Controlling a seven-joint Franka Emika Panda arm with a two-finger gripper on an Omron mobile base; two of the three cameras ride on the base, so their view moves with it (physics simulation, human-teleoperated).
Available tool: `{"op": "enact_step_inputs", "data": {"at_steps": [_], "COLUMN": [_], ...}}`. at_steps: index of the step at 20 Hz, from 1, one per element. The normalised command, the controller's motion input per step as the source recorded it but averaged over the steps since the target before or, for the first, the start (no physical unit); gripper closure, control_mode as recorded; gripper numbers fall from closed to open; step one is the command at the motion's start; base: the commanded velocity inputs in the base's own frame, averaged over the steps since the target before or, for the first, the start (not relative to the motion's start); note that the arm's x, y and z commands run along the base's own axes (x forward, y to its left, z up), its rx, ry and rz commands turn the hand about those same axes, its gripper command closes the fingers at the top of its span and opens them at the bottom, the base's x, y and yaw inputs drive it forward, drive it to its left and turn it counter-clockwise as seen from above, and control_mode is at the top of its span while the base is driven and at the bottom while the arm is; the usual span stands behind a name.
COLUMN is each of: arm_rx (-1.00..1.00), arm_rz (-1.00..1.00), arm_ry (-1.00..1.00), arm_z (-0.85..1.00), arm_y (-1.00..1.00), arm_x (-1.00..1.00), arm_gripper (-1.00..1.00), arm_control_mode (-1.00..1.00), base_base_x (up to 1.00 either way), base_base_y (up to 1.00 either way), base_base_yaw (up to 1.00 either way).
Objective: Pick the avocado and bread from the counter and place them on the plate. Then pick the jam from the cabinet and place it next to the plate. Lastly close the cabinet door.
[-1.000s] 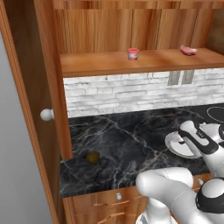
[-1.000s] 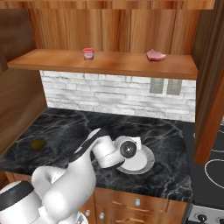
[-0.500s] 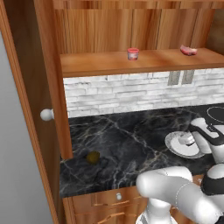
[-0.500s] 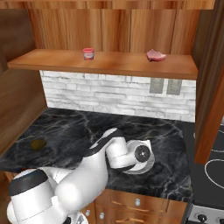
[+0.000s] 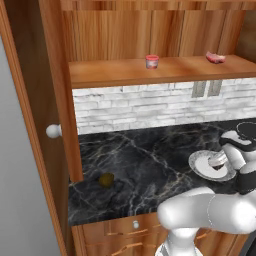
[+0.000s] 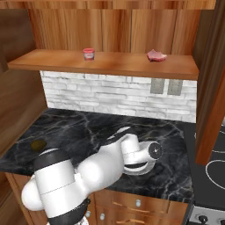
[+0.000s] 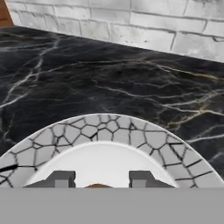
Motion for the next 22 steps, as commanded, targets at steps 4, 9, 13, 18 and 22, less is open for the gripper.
{"op": "enact_step_inputs", "data": {"at_steps": [4, 9, 13, 18, 22], "arm_rx": [-0.03, -0.02, 0.00, 0.00, 0.00], "arm_rz": [0.06, 0.05, 0.03, 0.00, 0.00], "arm_ry": [0.03, 0.03, 0.00, -0.02, -0.01], "arm_z": [-0.14, -0.17, 0.09, 0.50, 0.53], "arm_y": [-0.29, -0.06, -0.02, 0.00, 0.05], "arm_x": [0.00, 0.00, -0.34, -0.47, -0.07], "arm_gripper": [1.00, -1.00, -1.00, -1.00, -1.00], "arm_control_mode": [-1.00, -1.00, -1.00, -1.00, -1.00], "base_base_x": [0.00, 0.00, 0.00, 0.00, 0.00], "base_base_y": [0.00, 0.00, 0.00, 0.00, 0.00], "base_base_yaw": [0.00, 0.00, 0.00, 0.00, 0.00]}}
